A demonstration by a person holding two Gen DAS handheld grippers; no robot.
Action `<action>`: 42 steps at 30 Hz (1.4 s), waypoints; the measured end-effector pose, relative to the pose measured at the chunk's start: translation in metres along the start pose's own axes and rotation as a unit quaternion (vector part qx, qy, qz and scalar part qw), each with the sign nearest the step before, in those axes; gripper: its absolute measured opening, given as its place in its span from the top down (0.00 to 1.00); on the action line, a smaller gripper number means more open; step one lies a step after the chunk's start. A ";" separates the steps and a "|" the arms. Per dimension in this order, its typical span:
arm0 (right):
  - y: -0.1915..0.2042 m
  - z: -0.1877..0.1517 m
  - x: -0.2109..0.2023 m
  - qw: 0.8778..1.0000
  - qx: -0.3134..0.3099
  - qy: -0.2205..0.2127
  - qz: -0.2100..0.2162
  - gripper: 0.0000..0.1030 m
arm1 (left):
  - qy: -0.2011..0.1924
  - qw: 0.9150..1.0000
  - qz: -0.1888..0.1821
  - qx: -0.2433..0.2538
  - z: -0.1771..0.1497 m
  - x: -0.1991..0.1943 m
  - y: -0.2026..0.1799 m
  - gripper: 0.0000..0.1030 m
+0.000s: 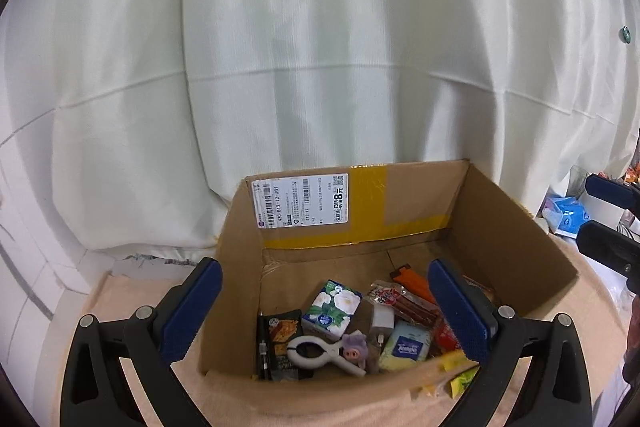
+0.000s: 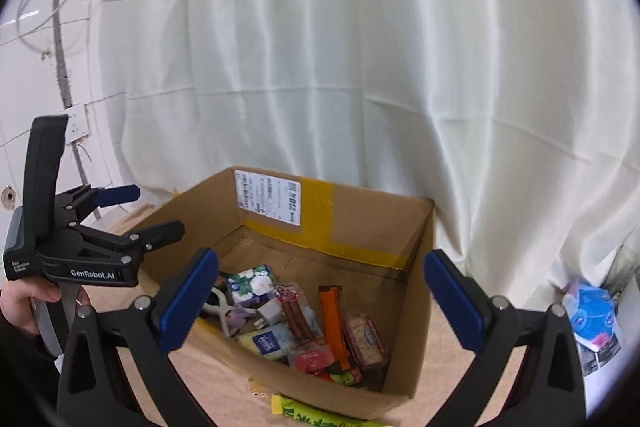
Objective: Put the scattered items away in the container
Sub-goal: 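Withdraw both grippers back toward the remaining items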
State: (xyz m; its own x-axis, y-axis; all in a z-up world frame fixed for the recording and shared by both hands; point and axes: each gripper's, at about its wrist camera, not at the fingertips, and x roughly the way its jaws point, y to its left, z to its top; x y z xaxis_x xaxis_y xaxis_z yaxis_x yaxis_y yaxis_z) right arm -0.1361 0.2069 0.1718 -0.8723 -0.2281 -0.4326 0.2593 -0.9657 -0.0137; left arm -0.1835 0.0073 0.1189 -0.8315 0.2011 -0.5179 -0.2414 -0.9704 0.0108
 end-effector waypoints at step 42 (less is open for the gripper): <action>-0.023 -0.175 0.043 0.976 -0.120 0.180 0.020 0.00 | 0.136 0.991 -0.008 0.006 -0.171 0.080 -0.084 0.00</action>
State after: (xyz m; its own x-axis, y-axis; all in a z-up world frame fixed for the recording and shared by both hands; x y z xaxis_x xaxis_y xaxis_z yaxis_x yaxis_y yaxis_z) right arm -0.1068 0.2407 -0.0041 -0.6687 -0.1650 -0.7250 0.4174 -0.8902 -0.1823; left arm -0.1438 0.0814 -0.0696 -0.6625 0.1719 -0.7291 -0.2617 -0.9651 0.0102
